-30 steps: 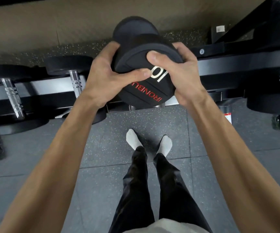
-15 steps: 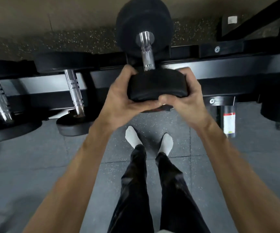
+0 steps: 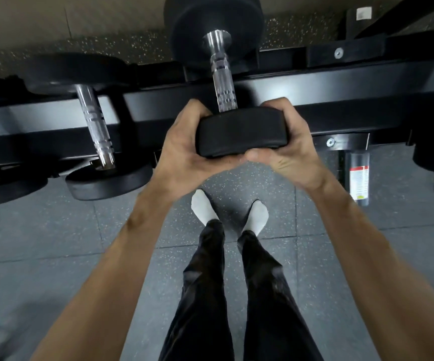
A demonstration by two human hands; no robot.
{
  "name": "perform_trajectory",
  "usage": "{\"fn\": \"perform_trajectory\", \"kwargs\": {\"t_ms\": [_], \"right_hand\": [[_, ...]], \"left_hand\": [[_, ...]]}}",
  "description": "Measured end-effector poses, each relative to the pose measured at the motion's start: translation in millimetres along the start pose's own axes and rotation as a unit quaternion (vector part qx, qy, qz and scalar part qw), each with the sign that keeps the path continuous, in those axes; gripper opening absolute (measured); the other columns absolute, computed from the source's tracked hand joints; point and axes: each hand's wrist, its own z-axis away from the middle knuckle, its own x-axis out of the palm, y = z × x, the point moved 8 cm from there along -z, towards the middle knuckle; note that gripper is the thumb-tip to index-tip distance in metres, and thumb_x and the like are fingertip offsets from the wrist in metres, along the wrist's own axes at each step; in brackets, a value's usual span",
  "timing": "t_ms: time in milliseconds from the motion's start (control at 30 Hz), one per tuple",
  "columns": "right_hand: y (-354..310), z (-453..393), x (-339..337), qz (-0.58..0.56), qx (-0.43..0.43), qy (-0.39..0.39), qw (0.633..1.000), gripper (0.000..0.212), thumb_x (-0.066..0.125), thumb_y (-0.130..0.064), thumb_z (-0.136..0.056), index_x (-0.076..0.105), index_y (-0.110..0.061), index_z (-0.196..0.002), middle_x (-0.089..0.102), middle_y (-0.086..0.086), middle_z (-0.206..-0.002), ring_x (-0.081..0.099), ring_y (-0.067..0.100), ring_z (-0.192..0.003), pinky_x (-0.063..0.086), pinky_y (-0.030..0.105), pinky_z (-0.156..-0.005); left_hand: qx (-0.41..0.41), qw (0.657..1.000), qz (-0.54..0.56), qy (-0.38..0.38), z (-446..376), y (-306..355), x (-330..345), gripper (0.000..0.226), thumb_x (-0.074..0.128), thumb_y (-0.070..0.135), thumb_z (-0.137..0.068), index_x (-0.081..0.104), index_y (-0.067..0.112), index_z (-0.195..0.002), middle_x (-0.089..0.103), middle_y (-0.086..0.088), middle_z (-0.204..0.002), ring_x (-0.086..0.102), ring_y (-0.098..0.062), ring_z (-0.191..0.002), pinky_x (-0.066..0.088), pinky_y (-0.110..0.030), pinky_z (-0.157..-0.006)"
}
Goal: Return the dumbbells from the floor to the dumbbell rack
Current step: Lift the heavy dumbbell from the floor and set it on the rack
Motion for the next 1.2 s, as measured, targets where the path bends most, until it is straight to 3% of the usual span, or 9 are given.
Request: {"fn": "perform_trajectory", "kwargs": {"t_ms": [133,233,333,467,533,633,733,900,1200], "right_hand": [[7,9,-4,0.176,-0.019,0.006,0.984,0.071,0.095,-0.040,-0.064,0.060,-0.010,-0.119,0.060,-0.002,-0.106,0.056,0.003,-0.096,0.045,0.016,-0.086],[16,21,-4,0.287,-0.033,-0.001,0.957,0.070,0.097,-0.032,-0.064,0.067,-0.003,-0.120,0.063,0.000,-0.111,0.057,0.003,-0.101,0.041,0.009,-0.092],[17,24,-5,0.297,-0.036,-0.005,0.954,0.071,0.096,-0.031,-0.064,0.067,-0.004,-0.123,0.066,0.002,-0.114,0.057,0.003,-0.103,0.043,0.010,-0.092],[14,26,-6,0.295,-0.042,0.004,0.955,0.074,0.096,-0.036,-0.062,0.066,-0.007,-0.123,0.068,0.006,-0.116,0.062,0.015,-0.106,0.050,0.022,-0.093],[14,26,-6,0.300,-0.034,-0.001,0.953,0.074,0.096,-0.038,-0.062,0.066,-0.008,-0.123,0.068,0.006,-0.115,0.062,0.018,-0.106,0.047,0.017,-0.092],[14,24,-3,0.330,-0.023,-0.008,0.944,0.074,0.097,-0.038,-0.062,0.065,-0.008,-0.122,0.067,0.006,-0.112,0.060,0.015,-0.102,0.042,0.010,-0.086],[15,28,0,0.348,-0.008,-0.009,0.937,0.071,0.097,-0.037,-0.063,0.063,-0.009,-0.120,0.067,0.004,-0.112,0.059,0.015,-0.101,0.043,0.012,-0.085],[28,37,6,0.404,-0.003,-0.050,0.913,0.062,0.098,-0.019,-0.060,0.067,-0.005,-0.111,0.069,0.010,-0.103,0.062,0.029,-0.097,0.053,0.047,-0.086],[28,42,6,0.380,0.036,-0.029,0.924,0.061,0.096,-0.017,-0.062,0.068,-0.010,-0.116,0.068,0.008,-0.106,0.061,0.025,-0.098,0.050,0.036,-0.087]], "left_hand": [[0.018,0.998,-0.053,-0.005,8,-7,5,0.060,0.091,0.037,-0.062,0.051,0.007,-0.096,0.054,0.000,-0.091,0.050,-0.010,-0.083,0.042,-0.022,-0.072],[0.042,0.990,-0.129,-0.039,18,-14,18,0.064,0.082,0.045,-0.063,0.058,-0.001,-0.102,0.055,-0.007,-0.099,0.054,-0.024,-0.092,0.047,-0.042,-0.079],[0.071,0.977,-0.193,-0.051,17,-12,22,0.066,0.080,0.051,-0.067,0.057,0.001,-0.103,0.056,-0.008,-0.102,0.054,-0.025,-0.094,0.047,-0.046,-0.081],[0.091,0.973,-0.206,-0.055,16,-6,21,0.063,0.081,0.050,-0.069,0.056,0.004,-0.104,0.056,-0.006,-0.103,0.056,-0.025,-0.092,0.050,-0.047,-0.079],[0.090,0.974,-0.199,-0.061,17,-7,22,0.061,0.078,0.050,-0.067,0.055,0.004,-0.101,0.054,-0.004,-0.101,0.055,-0.024,-0.092,0.049,-0.044,-0.078],[0.086,0.981,-0.166,-0.044,18,-10,22,0.058,0.084,0.038,-0.065,0.053,0.001,-0.097,0.050,-0.002,-0.099,0.051,-0.023,-0.092,0.043,-0.032,-0.076],[0.066,0.985,-0.155,-0.021,24,-18,25,0.057,0.090,0.025,-0.062,0.054,-0.002,-0.098,0.048,-0.001,-0.100,0.050,-0.024,-0.094,0.041,-0.029,-0.075],[0.043,0.976,-0.203,-0.062,37,-42,42,0.054,0.090,0.025,-0.061,0.057,0.002,-0.098,0.052,-0.009,-0.102,0.047,-0.027,-0.096,0.046,-0.045,-0.082],[-0.005,0.971,-0.236,-0.021,45,-41,41,0.060,0.089,0.028,-0.062,0.054,0.009,-0.107,0.053,-0.006,-0.107,0.054,-0.028,-0.097,0.048,-0.044,-0.083]]}}
